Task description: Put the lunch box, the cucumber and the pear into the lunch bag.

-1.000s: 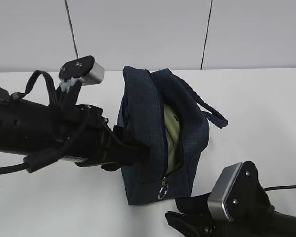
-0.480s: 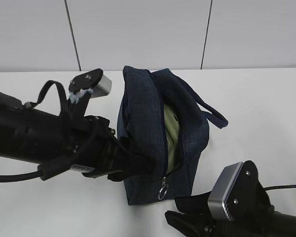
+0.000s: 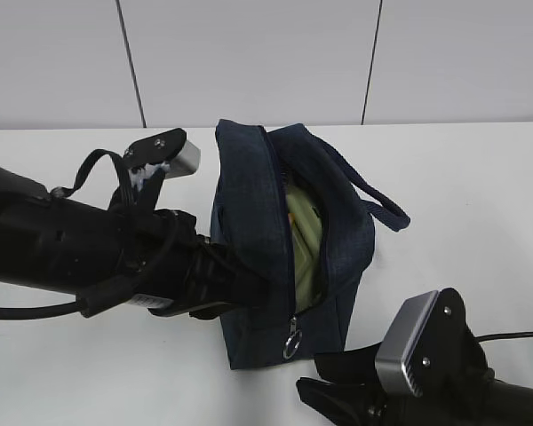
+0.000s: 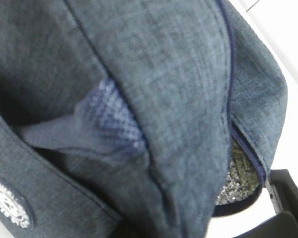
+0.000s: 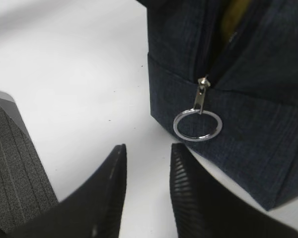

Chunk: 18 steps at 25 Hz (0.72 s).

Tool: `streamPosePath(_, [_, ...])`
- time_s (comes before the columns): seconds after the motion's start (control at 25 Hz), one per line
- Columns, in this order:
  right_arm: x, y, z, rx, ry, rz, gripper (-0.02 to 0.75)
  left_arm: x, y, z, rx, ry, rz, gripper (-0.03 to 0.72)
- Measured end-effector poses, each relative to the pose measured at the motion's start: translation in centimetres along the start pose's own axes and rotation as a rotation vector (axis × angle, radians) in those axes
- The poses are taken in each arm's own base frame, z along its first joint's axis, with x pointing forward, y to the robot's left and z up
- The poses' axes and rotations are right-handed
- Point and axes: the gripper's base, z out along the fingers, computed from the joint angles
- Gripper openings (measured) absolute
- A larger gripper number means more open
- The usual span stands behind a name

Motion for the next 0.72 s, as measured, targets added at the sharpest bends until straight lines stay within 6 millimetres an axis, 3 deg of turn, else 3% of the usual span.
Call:
streamPosePath(0.32, [-0.11,0.01,0.00,-0.001,-0.013,0.000,0.243,-0.03,0.08,0.00,-0.010,-0.003,0.015,0.017])
streamPosePath(0.72, [-0.15,-0.20,0.00,0.021,-0.017,0.014,0.244,-0.04,0.10,0.00,-0.011,-0.004,0.018,0.009])
